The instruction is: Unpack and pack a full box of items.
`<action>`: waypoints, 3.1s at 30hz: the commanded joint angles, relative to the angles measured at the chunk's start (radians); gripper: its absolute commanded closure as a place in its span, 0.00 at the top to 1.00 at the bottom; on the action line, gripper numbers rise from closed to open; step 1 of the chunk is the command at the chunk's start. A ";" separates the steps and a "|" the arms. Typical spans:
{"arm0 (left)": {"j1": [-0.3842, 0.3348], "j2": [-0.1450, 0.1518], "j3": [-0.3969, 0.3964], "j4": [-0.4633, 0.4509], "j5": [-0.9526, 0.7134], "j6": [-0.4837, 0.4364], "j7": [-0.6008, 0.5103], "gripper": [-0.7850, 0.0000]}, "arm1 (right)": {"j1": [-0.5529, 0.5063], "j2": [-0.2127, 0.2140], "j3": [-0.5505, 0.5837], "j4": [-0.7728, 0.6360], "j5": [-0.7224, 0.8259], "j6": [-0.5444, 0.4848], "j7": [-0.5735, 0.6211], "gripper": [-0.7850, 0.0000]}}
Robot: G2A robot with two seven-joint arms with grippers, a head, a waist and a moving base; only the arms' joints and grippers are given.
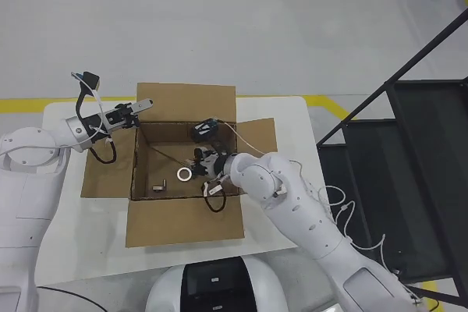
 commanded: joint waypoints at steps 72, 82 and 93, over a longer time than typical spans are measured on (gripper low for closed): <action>0.000 0.000 0.000 0.000 0.000 0.000 0.000 1.00 | 0.459 -0.349 -0.385 1.010 0.011 0.024 -0.155 0.00; 0.000 0.000 0.000 0.000 0.000 0.000 0.000 1.00 | 0.455 -0.363 -0.381 1.022 -0.004 0.020 -0.156 0.69; 0.000 0.000 0.000 0.000 0.000 0.000 0.000 1.00 | 0.439 -0.357 -0.349 0.982 0.001 -0.043 -0.170 0.47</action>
